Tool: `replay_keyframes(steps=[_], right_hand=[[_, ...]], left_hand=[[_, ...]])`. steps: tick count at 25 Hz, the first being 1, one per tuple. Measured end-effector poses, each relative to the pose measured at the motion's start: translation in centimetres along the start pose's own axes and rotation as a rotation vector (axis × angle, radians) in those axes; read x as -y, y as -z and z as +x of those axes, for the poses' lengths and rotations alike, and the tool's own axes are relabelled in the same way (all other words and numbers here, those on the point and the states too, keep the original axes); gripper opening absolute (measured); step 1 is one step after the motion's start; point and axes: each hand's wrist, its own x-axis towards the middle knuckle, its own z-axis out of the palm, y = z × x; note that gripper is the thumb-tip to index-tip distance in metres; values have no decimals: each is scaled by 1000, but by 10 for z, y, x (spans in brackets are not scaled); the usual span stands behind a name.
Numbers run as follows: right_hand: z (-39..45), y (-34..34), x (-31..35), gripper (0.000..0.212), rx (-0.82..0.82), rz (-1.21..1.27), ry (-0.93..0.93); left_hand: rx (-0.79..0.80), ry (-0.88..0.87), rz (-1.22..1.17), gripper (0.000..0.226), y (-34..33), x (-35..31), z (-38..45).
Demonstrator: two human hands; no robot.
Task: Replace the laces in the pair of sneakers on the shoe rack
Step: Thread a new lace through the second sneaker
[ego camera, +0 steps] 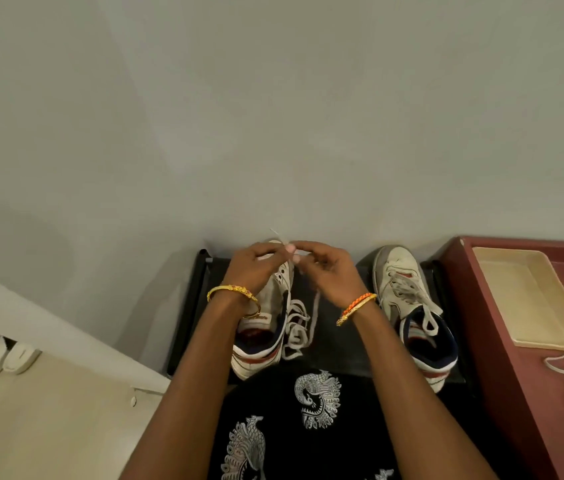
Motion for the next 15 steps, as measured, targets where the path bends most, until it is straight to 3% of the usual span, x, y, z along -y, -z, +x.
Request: replay_keyframes(steps=[2,4,6,9,12,15], right_hand=[[12,17,-14,16,-102,-65,-58],[18,25,-34,13,-132,10,-218],[21,20,-53,11,-147,232,-382],[25,6,-72,16,-229,449,-491],[28,4,-84,8,-256,612,-550],[30,5,-88,7,-236,537,-567]], left_hand=[[-71,83,153,46,15,14,9],[-85,273,368,71,30,41,18],[-28,328,469,59,35,56,26],[-46,241,613,32,32,54,30],[-19,235,499,32,28,65,24],[13,264,386,35,15,72,11]])
